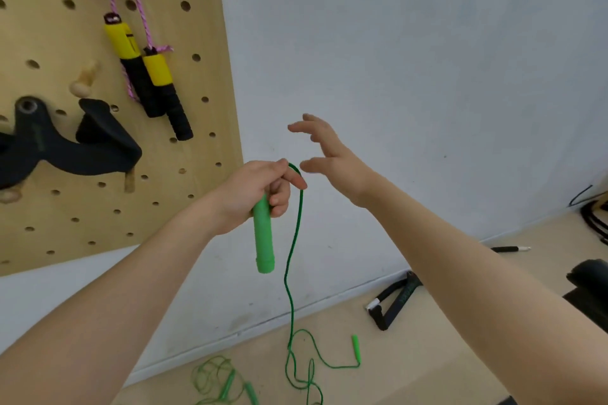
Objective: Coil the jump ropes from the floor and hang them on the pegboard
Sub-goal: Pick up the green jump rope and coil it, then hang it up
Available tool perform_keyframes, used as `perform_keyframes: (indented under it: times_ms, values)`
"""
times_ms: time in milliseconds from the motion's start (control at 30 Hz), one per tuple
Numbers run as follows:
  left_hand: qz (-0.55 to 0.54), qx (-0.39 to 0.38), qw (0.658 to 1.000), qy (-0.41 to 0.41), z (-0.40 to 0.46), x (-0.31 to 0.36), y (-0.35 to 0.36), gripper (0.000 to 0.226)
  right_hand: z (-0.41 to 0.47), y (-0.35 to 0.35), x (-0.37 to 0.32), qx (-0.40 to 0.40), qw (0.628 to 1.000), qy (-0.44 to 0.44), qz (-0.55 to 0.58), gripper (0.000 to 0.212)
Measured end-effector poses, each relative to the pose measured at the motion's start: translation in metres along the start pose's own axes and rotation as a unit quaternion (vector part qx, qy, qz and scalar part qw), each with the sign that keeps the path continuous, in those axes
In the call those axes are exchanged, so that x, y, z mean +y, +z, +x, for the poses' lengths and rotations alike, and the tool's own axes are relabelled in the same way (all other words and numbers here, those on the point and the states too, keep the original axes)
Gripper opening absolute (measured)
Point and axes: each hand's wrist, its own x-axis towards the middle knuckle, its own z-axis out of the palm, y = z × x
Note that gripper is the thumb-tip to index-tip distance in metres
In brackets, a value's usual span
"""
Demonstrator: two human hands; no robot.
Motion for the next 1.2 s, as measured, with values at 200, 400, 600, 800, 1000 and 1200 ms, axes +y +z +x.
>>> perform_keyframes:
  times_ms: [200, 400, 600, 800, 1000, 1200]
  values:
    - [-0.026, -0.059, 0.998, 0.012, -0.029, 0.004, -0.027, 0.037, 0.005, 0.017, -0.002, -0.205, 0.963, 0.077, 0.154, 0.016]
    - [-0.378, -0.318, 0.870, 0.001, -0.054, 0.002, -0.050, 0.044, 0.011, 0.040, 0.005, -0.055, 0.996, 0.046, 0.054, 0.031]
    - [-0.272, -0.212, 0.937, 0.062, -0.084, 0.020, -0.051, 0.044, 0.003, 0.095, 0.019, -0.133, 0.979, 0.105, -0.112, 0.043]
    - [0.003, 0.112, 0.993, 0.027, -0.092, -0.015, -0.079, 0.074, -0.024, 0.130, -0.002, -0.315, 0.922, 0.133, -0.184, 0.015]
    - [0.324, 0.185, 0.915, -0.152, -0.133, -0.053, -0.146, 0.092, -0.035, 0.097, -0.034, -0.321, 0.929, 0.127, -0.132, 0.018]
    - [0.283, -0.050, 0.951, -0.109, -0.138, -0.039, -0.114, 0.078, -0.034, 0.102, -0.045, -0.219, 0.966, 0.066, -0.125, 0.024]
